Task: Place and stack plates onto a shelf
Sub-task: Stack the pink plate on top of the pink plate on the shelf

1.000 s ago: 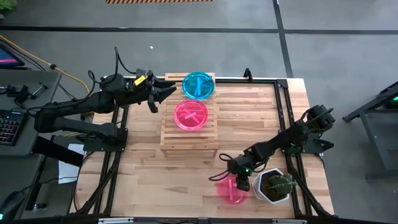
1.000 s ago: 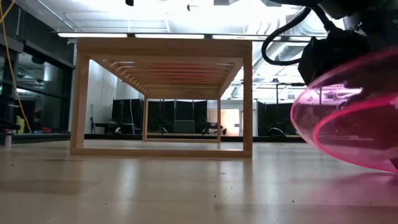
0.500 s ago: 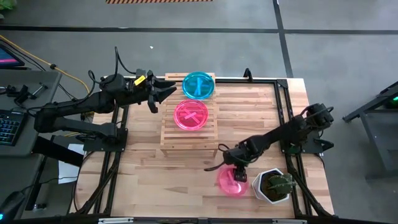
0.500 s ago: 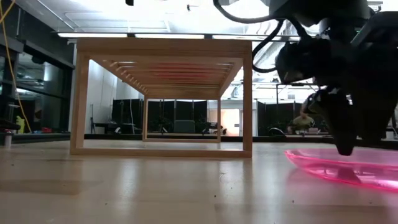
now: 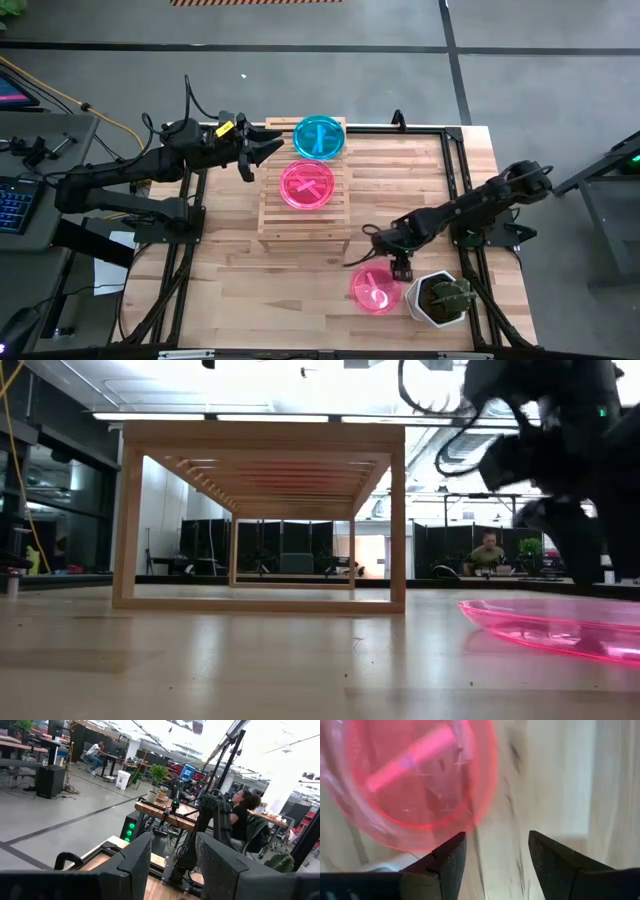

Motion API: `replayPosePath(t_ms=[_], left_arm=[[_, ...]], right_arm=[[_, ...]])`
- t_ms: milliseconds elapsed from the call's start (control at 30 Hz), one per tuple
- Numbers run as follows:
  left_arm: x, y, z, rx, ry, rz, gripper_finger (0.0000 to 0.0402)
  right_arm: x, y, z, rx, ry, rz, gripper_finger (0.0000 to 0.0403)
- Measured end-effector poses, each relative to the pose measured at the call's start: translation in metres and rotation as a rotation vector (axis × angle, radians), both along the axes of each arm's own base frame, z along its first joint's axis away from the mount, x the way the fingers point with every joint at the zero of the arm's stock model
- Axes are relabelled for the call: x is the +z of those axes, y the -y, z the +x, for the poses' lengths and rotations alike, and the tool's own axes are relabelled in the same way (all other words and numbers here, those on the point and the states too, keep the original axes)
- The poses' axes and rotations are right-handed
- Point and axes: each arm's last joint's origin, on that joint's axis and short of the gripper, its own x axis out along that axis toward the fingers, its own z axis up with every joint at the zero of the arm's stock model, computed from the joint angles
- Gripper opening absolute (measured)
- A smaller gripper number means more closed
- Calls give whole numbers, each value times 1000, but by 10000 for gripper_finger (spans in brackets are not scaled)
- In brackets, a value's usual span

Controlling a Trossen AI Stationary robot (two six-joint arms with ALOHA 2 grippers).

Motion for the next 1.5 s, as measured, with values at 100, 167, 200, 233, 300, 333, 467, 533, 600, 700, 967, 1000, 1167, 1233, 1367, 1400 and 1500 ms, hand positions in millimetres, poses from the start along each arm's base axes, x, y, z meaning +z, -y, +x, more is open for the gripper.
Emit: replayPosePath(t_ms=[100, 167, 200, 233, 300, 333, 467, 533, 600, 700, 967, 1000, 1167, 1233, 1367, 1400, 1500], left_arm=[[0, 0, 0, 0, -1, 3, 145], [0, 0, 0, 2, -4, 15, 145], [0, 0, 0, 5, -4, 15, 145], [0, 0, 0, 8, -4, 15, 145], [0, 0, 0, 13, -4, 15, 145], [0, 0, 0, 16, -4, 14, 145], [0, 0, 0, 18, -3, 11, 145], [0, 0, 0, 17, -2, 5, 145], [0, 0, 0, 17, -2, 6, 145], [0, 0, 0, 18, -2, 5, 145], [0, 0, 0, 19, -2, 5, 145], [0, 0, 0, 19, -2, 5, 145], [0, 0, 0, 20, -2, 5, 145], [0, -1, 0, 22, -2, 6, 145], [0, -1, 0, 27, -3, 7, 145], [0, -1, 0, 29, -4, 12, 145], [0, -1, 0, 31, -10, 30, 145]], right_arm=[[-9, 11, -16, -106, 16, 82, 191], [-12, 14, -22, -171, 60, 162, 183], [-13, 14, -24, -195, 82, 198, 178], [-14, 15, -26, -221, 99, 224, 174], [-17, 15, -29, -268, 119, 252, 165], [-19, 15, -29, -284, 121, 261, 161], [-28, 11, -30, -327, 134, 271, 150], [-31, 8, -29, -334, 130, 272, 150], [-34, 6, -28, -343, 127, 282, 150], [-38, 0, -25, -347, 128, 304, 150], [-46, -10, -19, -397, 113, 341, 149], [-46, -10, -19, -406, 110, 340, 149], [-47, -9, -20, -430, 110, 317, 128], [-48, -8, -21, -449, 101, 302, 91], [-49, -6, -20, -478, 93, 301, 12], [-49, -5, -19, -480, 96, 311, 13], [-46, 0, -18, -457, 107, 330, 5]])
